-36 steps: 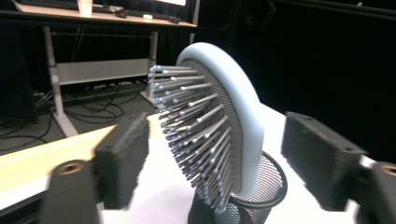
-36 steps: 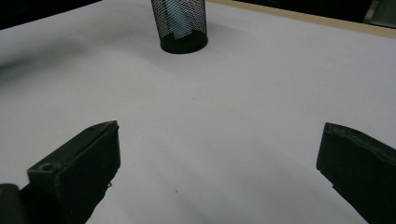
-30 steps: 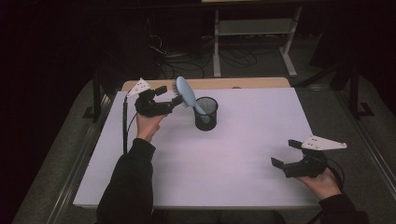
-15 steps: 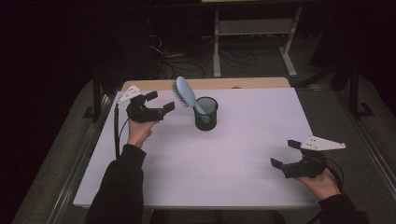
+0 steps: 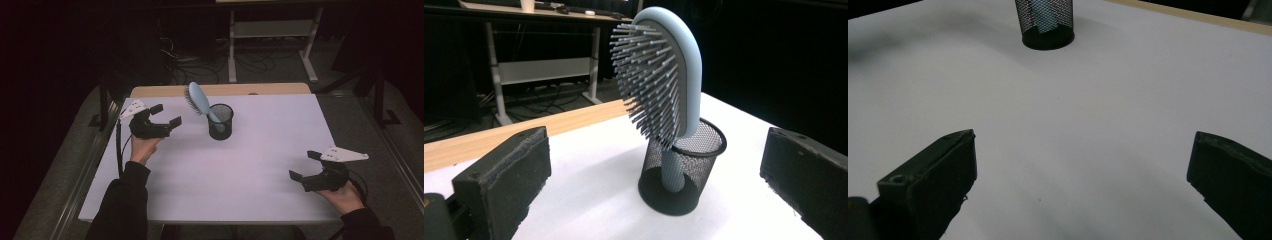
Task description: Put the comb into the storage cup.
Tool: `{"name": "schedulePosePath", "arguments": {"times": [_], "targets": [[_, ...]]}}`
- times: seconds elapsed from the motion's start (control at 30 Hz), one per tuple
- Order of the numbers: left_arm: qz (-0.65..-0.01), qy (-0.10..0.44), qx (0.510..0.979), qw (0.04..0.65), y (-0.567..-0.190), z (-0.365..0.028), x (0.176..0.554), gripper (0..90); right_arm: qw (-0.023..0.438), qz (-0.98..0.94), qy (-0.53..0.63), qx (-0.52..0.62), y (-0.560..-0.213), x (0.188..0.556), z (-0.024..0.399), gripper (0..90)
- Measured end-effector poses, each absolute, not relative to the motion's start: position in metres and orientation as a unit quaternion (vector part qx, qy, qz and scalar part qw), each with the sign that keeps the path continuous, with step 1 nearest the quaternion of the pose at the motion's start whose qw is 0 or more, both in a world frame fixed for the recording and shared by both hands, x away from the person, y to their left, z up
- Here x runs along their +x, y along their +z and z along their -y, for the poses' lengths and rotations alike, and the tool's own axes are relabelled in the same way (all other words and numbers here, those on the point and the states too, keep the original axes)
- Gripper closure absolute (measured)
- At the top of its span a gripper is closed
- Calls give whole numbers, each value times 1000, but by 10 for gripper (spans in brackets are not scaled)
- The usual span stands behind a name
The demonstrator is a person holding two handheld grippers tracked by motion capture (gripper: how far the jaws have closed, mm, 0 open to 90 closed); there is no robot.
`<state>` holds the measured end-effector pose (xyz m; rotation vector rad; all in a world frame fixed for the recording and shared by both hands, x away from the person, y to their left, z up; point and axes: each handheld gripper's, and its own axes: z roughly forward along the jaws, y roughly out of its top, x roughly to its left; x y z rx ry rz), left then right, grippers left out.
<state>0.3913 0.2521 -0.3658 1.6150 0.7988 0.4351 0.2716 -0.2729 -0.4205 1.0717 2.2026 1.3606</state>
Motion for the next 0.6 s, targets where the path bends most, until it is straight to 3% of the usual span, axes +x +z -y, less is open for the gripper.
{"name": "schedulePosePath", "arguments": {"times": [0.6], "targets": [[-354, 197, 703, 584, -380, -271, 368, 0, 169, -779, 471, 379, -423, 271, 273, 0]]}}
